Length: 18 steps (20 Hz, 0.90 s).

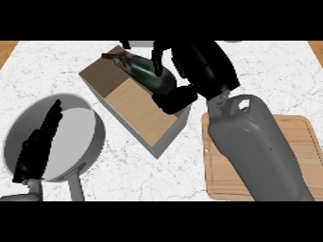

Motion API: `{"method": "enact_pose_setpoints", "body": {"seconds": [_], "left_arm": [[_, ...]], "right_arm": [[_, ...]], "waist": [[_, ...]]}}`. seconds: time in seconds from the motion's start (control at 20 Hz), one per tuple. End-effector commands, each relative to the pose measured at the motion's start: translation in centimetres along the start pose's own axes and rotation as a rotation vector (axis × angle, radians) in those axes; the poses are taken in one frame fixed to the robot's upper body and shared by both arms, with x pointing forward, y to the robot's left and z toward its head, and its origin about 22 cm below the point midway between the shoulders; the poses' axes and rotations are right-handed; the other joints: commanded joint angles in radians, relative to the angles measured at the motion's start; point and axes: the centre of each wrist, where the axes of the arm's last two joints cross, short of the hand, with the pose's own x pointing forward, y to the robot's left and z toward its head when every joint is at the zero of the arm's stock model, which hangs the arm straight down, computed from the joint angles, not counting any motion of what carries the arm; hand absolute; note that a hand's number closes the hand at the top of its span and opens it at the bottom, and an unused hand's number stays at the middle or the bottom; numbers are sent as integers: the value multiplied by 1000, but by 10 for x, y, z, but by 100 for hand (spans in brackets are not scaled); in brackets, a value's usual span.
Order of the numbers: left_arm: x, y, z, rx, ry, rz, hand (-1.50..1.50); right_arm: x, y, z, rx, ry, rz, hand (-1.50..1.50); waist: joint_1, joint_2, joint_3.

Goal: Pick the eggplant from the cutting board and place it in the cardboard box

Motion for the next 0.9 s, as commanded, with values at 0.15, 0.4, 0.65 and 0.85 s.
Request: {"method": "enact_pose_setpoints", "body": {"seconds": [0.15, 0.4, 0.65, 0.85], "left_arm": [[5, -10, -3, -19, -20, 1, 0], [10, 0, 3, -24, -26, -4, 0], [8, 7, -10, -24, -25, -6, 0], [14, -15, -5, -52, -56, -11, 0]], "right_arm": [[4, 63, -36, 88, 86, 30, 150], [-6, 74, -64, 118, 132, 66, 150], [-23, 92, -68, 150, 259, 3, -150], [-30, 114, -64, 143, 246, -6, -150]], "waist": [[21, 4, 0], [34, 7, 0], [38, 9, 0], [60, 12, 0]]}}
